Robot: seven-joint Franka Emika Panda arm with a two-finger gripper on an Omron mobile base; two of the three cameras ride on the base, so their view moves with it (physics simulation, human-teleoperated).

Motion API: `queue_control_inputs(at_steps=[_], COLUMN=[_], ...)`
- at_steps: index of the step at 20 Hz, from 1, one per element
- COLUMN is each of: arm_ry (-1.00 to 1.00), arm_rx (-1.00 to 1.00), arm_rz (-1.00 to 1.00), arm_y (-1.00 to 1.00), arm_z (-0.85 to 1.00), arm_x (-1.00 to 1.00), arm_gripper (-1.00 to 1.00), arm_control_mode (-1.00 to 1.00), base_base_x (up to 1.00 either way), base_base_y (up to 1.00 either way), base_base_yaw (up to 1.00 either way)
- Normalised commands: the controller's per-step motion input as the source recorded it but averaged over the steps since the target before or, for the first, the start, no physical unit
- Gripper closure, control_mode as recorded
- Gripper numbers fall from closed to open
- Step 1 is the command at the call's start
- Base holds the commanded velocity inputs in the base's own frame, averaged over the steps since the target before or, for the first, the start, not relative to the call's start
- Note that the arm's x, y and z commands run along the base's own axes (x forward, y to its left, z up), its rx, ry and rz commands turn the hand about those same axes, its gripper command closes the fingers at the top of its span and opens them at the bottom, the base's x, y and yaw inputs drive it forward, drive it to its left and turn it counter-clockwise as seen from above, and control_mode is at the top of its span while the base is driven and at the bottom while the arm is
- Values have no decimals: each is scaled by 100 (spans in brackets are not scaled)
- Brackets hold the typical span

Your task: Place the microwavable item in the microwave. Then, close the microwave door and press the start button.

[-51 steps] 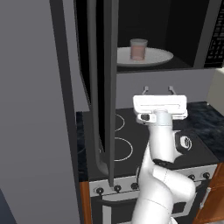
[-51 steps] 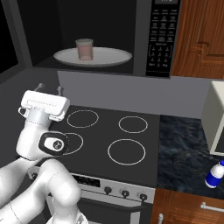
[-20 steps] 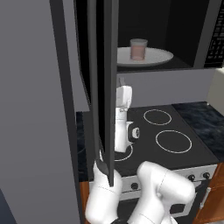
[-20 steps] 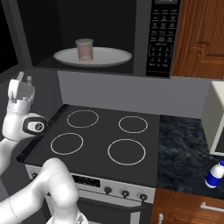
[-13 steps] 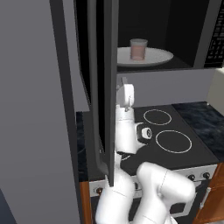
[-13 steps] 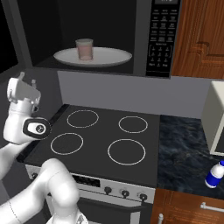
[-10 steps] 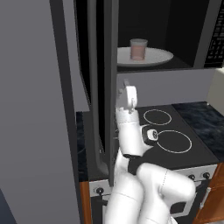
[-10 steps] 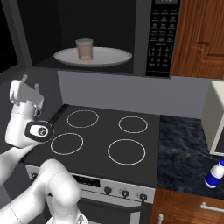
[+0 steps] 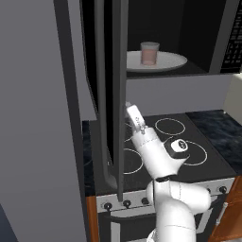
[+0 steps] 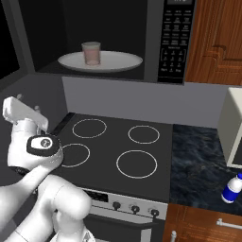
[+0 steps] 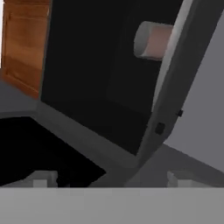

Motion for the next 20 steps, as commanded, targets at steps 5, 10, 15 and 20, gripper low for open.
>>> queue_control_inputs(at_steps=[5,10,15,20], arm_ry=[0,0,-1,-18], arm_rx=[-58,-41,-11,0], arm_rz=[-21,-14,14,7], arm_y=[100,100,97,74], arm_z=[-100,-93,-36,-57], arm_x=[-73,-53,-55,-41], arm_gripper=[-100,-100,-100,-100], arm_control_mode=[-100,-100,-100,-100], base_base_x=[0,0,0,0], base_base_y=[0,0,0,0], base_base_yaw=[0,0,0,0])
